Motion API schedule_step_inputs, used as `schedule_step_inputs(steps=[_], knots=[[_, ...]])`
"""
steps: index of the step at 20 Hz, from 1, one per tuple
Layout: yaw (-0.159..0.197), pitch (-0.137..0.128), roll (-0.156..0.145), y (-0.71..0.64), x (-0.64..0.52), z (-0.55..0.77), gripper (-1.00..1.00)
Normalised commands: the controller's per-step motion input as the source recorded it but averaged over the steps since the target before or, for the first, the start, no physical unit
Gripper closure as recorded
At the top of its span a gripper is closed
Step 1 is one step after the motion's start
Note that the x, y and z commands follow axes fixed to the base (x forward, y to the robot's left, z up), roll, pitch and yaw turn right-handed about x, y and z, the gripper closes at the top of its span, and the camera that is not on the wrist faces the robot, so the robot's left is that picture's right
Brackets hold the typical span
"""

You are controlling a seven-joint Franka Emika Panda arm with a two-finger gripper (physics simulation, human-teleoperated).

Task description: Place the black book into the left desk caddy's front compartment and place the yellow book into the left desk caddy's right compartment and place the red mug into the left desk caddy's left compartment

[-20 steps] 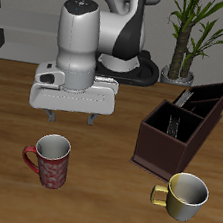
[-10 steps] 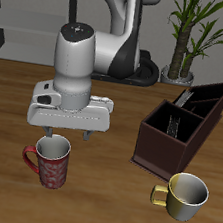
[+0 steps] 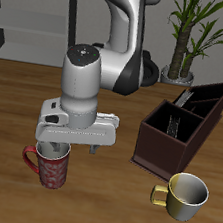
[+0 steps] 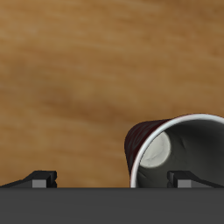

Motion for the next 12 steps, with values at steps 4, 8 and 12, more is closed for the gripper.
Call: schedule_step_inputs(steps=[4,8,12], knots=[[0.010,0.050,0.005,0.05,0.05,-0.41,-1.00],[-0.018,0.020,0.001,-0.05,-0.03,-0.24,1.00],[-0.013,0.007,-0.009,-0.12,-0.06,-0.04,1.00]])
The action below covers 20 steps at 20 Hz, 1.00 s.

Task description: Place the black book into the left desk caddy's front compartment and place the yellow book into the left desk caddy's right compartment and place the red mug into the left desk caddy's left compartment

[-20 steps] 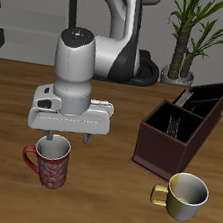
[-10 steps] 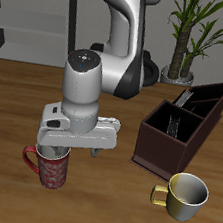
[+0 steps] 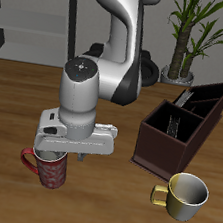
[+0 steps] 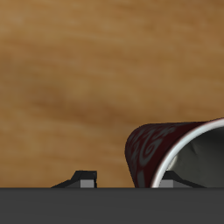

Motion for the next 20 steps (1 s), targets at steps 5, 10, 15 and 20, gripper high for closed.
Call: schedule_step_inputs(steps=[5,10,15,20], knots=[[-0.002,-0.021,-0.020,-0.05,-0.13,0.11,1.00],[-0.024,-0.026,-0.052,0.02,-0.22,0.31,1.00],[-0.032,-0.061,-0.060,0.00,-0.28,0.43,1.00],[-0.029,-0.078,-0.051,0.17,-0.63,0.51,1.00]])
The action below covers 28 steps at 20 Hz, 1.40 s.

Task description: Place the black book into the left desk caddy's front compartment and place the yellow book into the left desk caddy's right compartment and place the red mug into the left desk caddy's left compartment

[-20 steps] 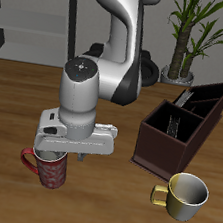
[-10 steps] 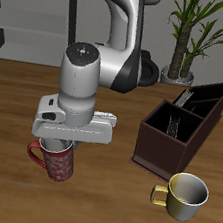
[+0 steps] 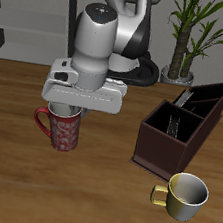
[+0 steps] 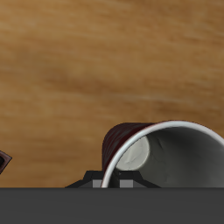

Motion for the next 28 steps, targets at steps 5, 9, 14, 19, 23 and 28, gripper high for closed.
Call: schedule_step_inputs(steps=[5,9,14,19,23,28], knots=[[-0.053,-0.073,-0.028,0.27,-0.58,0.37,1.00],[-0.038,-0.074,0.026,0.33,-0.46,0.26,1.00],[-0.035,-0.073,0.033,0.41,-0.66,0.18,1.00],[-0.035,-0.004,0.040,0.23,-0.40,0.05,1.00],[-0.049,-0.031,-0.020,0.13,-0.53,0.13,1.00],[-0.048,0.021,-0.087,0.19,-0.20,-0.04,1.00]])
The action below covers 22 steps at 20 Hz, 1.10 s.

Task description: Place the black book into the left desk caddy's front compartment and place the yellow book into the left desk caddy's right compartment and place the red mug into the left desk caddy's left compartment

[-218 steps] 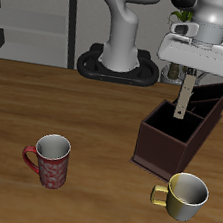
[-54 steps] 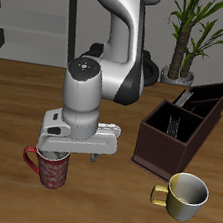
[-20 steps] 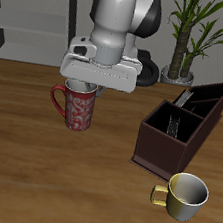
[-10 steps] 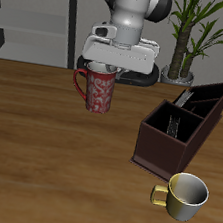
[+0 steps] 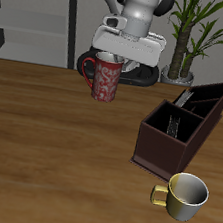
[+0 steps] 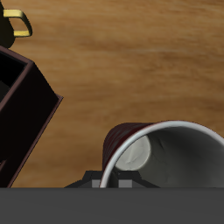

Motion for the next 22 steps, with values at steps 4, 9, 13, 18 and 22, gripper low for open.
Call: schedule_step_inputs(steps=[4,9,13,18,22], knots=[[-0.025,0.025,-0.070,0.42,-0.37,-0.15,1.00],[-0.004,-0.025,0.052,0.41,-0.36,-0.13,1.00],[0.014,-0.034,-0.010,0.38,-0.28,-0.09,1.00],[0.008,-0.019,-0.032,0.17,-0.13,0.00,1.00],[0.020,-0.027,-0.001,0.25,-0.37,0.09,1.00]])
